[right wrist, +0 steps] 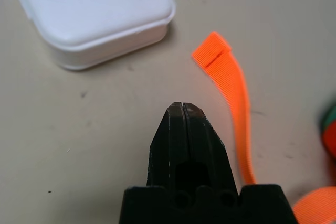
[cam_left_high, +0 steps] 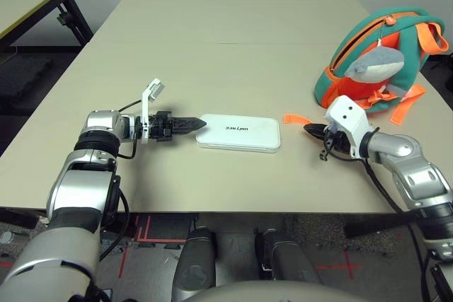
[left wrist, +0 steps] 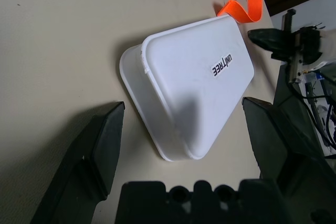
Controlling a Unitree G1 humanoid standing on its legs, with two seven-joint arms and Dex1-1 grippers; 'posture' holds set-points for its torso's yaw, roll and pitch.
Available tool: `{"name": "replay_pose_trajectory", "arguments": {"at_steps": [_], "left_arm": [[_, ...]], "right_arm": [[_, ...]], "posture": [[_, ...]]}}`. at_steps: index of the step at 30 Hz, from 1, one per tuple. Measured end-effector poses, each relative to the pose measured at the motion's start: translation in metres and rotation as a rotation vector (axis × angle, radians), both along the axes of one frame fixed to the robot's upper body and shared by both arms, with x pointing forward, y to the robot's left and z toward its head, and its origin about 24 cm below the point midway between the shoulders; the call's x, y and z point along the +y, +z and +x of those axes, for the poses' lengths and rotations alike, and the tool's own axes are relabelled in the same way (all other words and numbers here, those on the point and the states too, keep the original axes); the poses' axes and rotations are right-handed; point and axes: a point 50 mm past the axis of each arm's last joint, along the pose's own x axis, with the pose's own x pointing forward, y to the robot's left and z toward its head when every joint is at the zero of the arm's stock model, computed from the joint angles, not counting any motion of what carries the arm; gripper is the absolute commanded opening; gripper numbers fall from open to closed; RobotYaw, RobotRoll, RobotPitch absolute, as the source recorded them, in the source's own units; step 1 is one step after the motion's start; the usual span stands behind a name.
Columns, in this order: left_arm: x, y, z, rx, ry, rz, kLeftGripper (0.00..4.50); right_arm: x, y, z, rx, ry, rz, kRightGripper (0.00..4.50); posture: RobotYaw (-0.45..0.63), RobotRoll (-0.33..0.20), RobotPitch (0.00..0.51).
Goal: Put the pencil case into the backpack and zip it.
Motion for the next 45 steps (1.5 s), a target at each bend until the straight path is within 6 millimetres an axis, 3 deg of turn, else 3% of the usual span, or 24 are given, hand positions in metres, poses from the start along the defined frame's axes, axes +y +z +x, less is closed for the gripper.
{"name": "replay_pose_trajectory", "arguments": {"at_steps": [15,45], "left_arm": [[0.001,0.0,-0.001,0.007,0.001,0.007,4.5],[0.015,0.004,-0.005,0.037,0.015,0.047,4.5]], "right_arm": [[0.038,-0.013,0.017,-0.02,0.104,-0.021,0.02],[0.075,-0.014,0.026,-0.033,0.182,-0.024,0.02]], "posture": [[0.11,0.0,0.1],[0.12,0.0,0.094]]}}
